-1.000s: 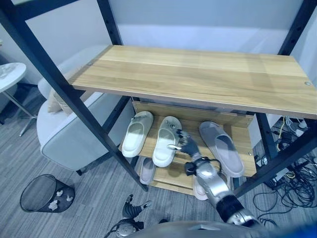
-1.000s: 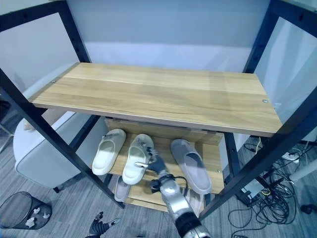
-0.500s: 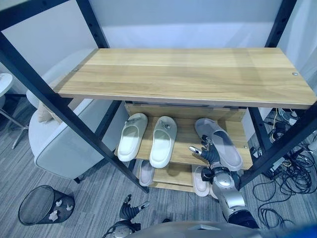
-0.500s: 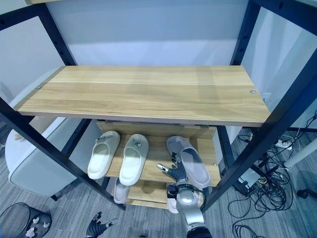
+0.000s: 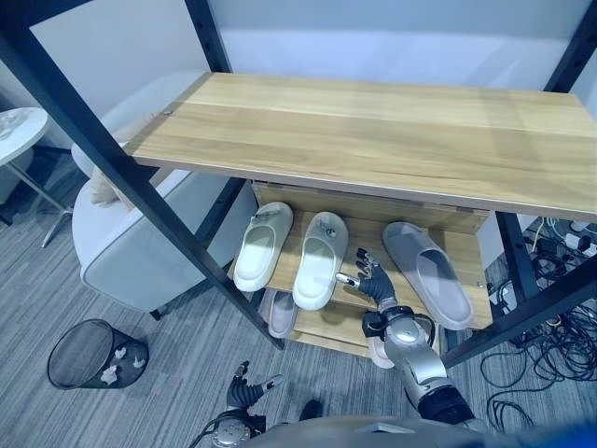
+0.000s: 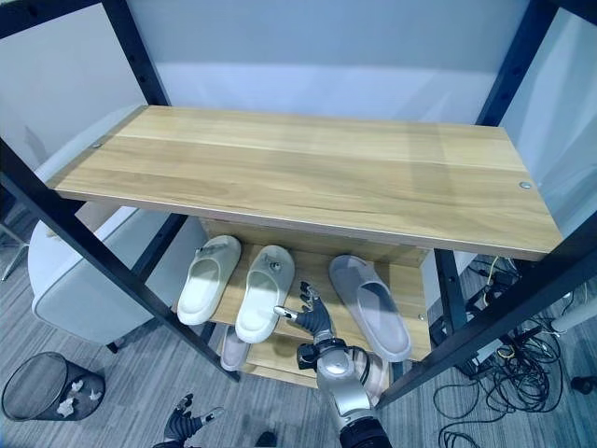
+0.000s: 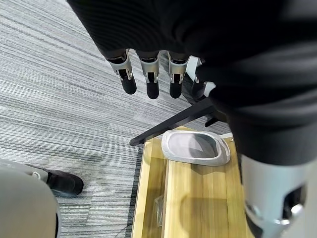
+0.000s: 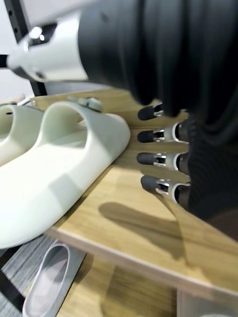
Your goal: Arrange the slippers neatly on the shoe rack.
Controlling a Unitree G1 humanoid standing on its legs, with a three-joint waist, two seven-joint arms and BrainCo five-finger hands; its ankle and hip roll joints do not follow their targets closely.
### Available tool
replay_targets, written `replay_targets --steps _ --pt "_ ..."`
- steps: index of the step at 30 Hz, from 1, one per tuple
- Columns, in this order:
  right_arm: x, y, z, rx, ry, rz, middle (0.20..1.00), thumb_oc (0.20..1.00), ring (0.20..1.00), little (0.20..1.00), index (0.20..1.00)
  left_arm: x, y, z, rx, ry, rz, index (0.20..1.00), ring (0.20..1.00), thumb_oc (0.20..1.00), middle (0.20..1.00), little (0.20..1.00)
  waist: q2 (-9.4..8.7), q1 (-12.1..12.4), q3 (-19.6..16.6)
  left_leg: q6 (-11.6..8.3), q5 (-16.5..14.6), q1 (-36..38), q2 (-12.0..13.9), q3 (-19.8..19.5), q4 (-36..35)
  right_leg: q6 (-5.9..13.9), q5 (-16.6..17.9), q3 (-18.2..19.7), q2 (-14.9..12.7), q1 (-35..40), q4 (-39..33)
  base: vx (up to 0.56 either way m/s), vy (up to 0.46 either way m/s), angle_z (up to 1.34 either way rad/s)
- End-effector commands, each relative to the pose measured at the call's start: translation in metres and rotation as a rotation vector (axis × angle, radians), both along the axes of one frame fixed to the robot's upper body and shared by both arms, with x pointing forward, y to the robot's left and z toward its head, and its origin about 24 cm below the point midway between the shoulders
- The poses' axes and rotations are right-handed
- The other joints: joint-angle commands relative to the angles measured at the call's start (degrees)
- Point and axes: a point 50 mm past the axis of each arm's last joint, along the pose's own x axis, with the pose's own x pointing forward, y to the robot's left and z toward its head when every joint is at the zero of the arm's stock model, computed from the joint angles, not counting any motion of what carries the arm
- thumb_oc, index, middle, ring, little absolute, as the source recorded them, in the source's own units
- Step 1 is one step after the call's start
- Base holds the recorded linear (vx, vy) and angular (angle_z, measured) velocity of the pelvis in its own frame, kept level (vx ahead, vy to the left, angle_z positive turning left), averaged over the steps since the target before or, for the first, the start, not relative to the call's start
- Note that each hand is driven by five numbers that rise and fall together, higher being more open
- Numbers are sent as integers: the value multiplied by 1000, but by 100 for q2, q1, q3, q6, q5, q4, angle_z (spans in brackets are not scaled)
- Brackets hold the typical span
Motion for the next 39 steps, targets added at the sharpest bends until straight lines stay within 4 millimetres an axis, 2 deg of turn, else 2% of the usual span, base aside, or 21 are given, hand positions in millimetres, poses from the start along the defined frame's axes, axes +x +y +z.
replay_targets --steps 1,3,6,13,24,30,39 --pt "9 25 25 114 -93 15 1000 1000 1000 1000 1000 -40 -2 -12 20 152 -75 1000 1000 1000 1000 1000 77 190 -88 157 191 -130 219 445 40 552 410 -32 -532 -187 28 1 33 0" --pt "8 32 26 148 -80 26 1000 1000 1000 1000 1000 -38 1 -11 32 145 -71 1000 1000 1000 1000 1000 65 206 -80 167 200 -154 203 411 40 570 409 -56 -561 -198 28 -2 36 2" --pt "5 52 30 209 -66 75 1000 1000 1000 1000 1000 -40 4 -10 43 147 -67 1000 1000 1000 1000 1000 68 242 -84 189 221 -169 146 375 40 598 396 -100 -615 -177 28 17 60 6" --pt "5 63 32 224 -63 95 1000 1000 1000 1000 1000 -44 4 -12 47 160 -66 1000 1000 1000 1000 1000 80 292 -109 212 242 -157 100 332 40 629 394 -169 -688 -142 28 14 32 5" --pt "17 53 35 155 -107 73 1000 1000 1000 1000 1000 -51 5 -13 49 175 -75 1000 1000 1000 1000 1000 54 363 -160 238 281 -212 23 256 40 673 408 -255 -760 -153 28 3 9 1" --pt "22 36 31 88 -118 24 1000 1000 1000 1000 1000 -55 1 -14 42 187 -81 1000 1000 1000 1000 1000 83 353 -204 240 298 -231 8 239 40 688 421 -303 -789 -167 28 6 2 0" --pt "24 40 26 80 -92 43 1000 1000 1000 1000 1000 -56 0 -14 39 186 -87 1000 1000 1000 1000 1000 88 418 -252 244 308 -241 -1 209 40 688 420 -363 -792 -174 28 11 1 4"
